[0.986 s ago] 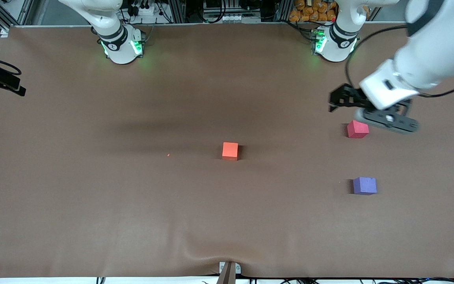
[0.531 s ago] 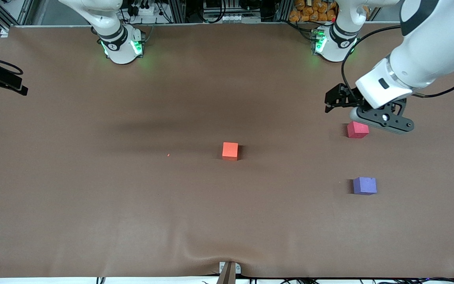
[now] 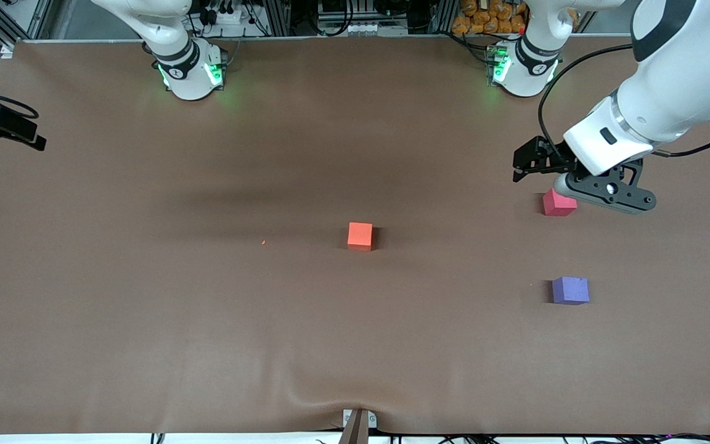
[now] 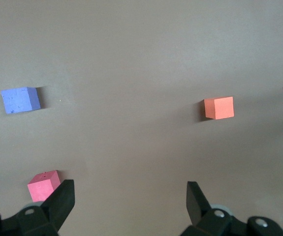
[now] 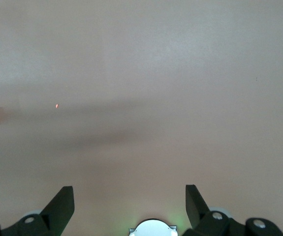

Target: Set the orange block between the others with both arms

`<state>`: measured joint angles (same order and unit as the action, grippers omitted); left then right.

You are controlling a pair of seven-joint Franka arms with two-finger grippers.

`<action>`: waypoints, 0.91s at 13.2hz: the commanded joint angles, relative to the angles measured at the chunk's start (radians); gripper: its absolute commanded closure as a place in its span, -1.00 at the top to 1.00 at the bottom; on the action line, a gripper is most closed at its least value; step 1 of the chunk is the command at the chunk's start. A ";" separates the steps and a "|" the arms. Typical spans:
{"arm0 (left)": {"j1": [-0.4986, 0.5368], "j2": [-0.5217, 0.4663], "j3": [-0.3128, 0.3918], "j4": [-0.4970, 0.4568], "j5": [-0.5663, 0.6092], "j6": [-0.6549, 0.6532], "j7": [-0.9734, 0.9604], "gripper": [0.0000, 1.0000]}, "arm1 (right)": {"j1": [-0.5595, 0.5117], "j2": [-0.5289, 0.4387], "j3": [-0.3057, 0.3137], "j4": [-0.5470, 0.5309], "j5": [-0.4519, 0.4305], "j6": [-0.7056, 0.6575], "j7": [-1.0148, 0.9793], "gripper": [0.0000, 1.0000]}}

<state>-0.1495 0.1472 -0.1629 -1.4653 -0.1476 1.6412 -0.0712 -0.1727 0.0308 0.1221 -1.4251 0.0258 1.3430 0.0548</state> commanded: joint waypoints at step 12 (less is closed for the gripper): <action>-0.214 0.060 -0.136 0.019 0.081 0.015 0.004 1.00 | 0.015 -0.003 0.008 0.037 0.048 -0.025 0.016 1.00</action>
<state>-0.3035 0.2052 -0.2988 -1.4677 -0.1696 1.6515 -0.0627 -0.1606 0.0302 0.1305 -1.4021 0.0575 1.3333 0.0573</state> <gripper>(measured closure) 0.000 0.000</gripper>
